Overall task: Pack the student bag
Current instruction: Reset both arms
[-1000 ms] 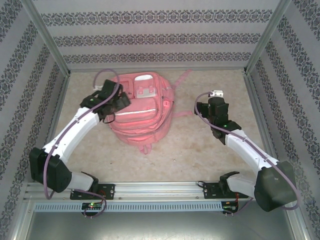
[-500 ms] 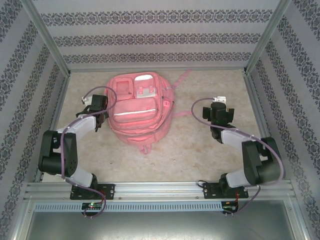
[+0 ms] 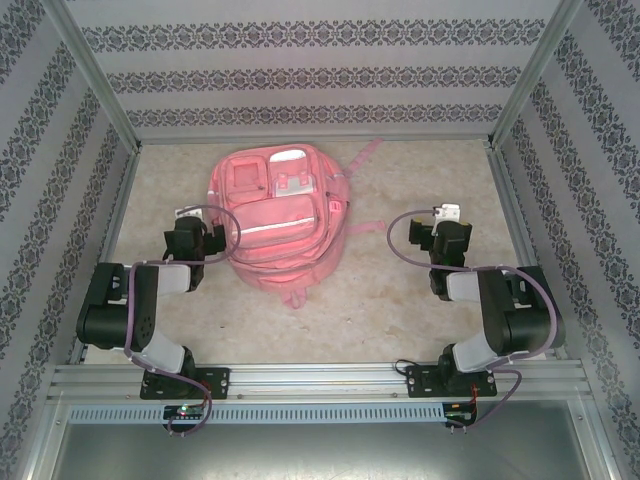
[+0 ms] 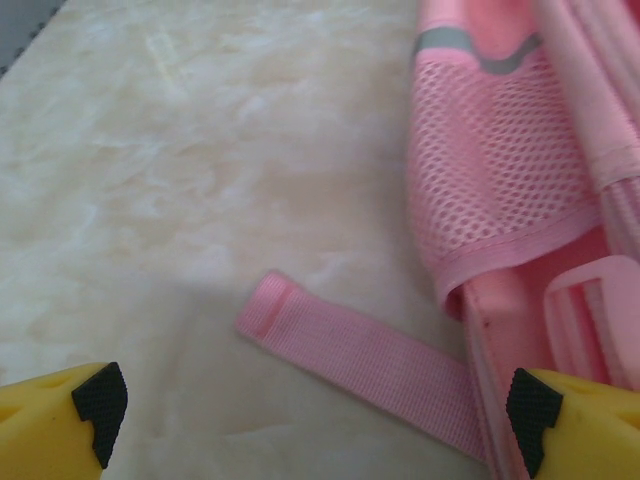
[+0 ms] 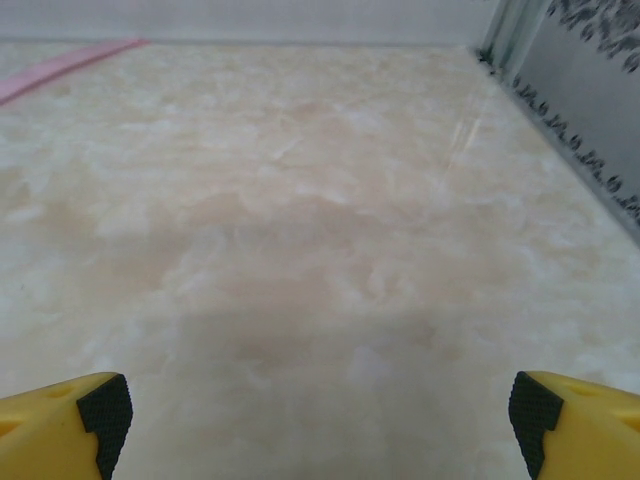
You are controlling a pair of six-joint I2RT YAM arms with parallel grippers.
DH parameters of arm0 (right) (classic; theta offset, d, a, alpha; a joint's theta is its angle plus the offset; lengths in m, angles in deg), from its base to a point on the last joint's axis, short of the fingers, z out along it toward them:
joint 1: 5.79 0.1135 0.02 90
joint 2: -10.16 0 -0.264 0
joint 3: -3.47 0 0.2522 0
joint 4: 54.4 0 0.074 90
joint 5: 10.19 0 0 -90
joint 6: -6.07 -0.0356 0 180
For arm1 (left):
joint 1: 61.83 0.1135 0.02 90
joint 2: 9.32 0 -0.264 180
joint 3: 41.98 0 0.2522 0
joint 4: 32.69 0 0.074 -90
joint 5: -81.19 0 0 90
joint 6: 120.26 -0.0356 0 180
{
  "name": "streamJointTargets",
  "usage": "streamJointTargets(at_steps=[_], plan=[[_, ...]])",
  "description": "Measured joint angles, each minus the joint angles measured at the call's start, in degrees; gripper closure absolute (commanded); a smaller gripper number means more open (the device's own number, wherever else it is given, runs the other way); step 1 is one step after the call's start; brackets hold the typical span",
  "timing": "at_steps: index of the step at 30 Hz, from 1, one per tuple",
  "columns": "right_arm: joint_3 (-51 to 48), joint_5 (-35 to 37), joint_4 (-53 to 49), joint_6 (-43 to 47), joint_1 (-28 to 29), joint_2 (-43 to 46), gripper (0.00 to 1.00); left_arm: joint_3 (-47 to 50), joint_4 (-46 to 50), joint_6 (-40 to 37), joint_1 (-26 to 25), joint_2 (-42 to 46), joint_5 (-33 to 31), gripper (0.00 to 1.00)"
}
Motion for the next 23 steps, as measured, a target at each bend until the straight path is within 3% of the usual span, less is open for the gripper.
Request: streamJointTargets(at_steps=[3, 8, 23], plan=[[-0.13, -2.45, 1.7, 0.17, -0.37, -0.04, 0.02, 2.86, -6.69, -1.46, 0.09, -0.24, 3.45, 0.01], [-0.09, -4.28, 3.28, 0.33, -0.39, -0.02, 0.02, 3.67, -9.22, -2.23, 0.37, -0.35, 6.45, 0.01], [-0.09, -5.18, 3.43, 0.35, -0.39, -0.02, 0.02, 3.67, -9.84, -2.51, 0.44, -0.35, 7.1, 0.01]])
